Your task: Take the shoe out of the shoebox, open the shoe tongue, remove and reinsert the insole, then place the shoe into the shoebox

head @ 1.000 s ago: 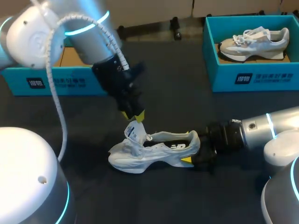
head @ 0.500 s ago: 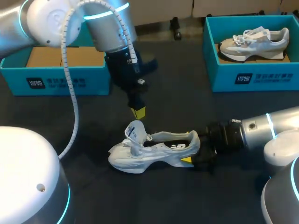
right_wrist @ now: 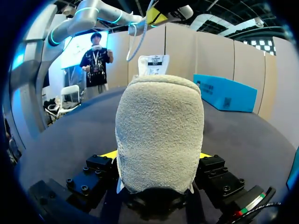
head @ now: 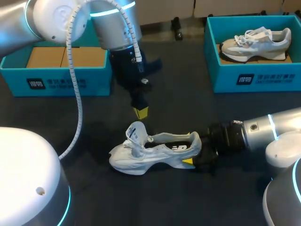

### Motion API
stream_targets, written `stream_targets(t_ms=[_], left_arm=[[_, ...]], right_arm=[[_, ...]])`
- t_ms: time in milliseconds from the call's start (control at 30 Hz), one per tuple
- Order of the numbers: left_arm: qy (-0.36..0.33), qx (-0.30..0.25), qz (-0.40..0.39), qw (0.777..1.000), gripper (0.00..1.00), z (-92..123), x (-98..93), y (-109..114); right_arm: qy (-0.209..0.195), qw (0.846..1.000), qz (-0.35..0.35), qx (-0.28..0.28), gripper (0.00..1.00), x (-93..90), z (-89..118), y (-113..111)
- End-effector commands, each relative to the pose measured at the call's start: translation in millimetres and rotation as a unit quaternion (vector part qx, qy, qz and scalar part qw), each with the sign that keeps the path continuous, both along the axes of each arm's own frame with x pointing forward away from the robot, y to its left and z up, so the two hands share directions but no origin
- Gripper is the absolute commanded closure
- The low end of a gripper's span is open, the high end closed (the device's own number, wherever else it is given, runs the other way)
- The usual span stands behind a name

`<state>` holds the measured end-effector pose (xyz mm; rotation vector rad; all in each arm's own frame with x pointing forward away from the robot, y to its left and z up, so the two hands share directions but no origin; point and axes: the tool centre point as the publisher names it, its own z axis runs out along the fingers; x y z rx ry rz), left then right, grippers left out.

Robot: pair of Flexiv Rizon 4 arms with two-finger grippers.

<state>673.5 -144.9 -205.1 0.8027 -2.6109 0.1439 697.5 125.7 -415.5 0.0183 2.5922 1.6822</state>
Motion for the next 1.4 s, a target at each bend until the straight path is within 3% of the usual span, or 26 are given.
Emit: stream_targets(t_ms=[33,300,433,833,1067,1400], left_arm=[[-0.012,-0.027,-0.022,0.999,1.00,-19.1,-2.6,-7.1],[-0.041,-0.074,-0.098,0.992,1.00,-28.8,-4.6,-17.9],[-0.044,-0.096,-0.184,0.977,1.00,-29.0,-7.7,-18.7],[-0.051,-0.091,-0.187,0.977,1.00,-29.1,-6.4,-17.6],[-0.077,-0.080,-0.245,0.963,1.00,-63.5,-9.9,-45.9],[-0.115,-0.057,-0.218,0.967,1.00,-97.1,-12.7,-59.8]], right_arm=[[-0.001,1.000,-0.001,-0.002,1.00,-3.1,-4.7,2.3],[-0.001,1.000,-0.001,-0.002,1.00,-3.1,-4.7,2.3],[-0.001,1.000,-0.001,-0.002,1.00,-3.1,-4.7,2.3],[-0.001,1.000,-0.001,-0.002,1.00,-3.1,-4.7,2.3],[-0.001,1.000,-0.001,-0.002,1.00,-3.1,-4.7,2.3],[-0.001,1.000,-0.001,-0.002,1.00,-3.1,-4.7,2.3]])
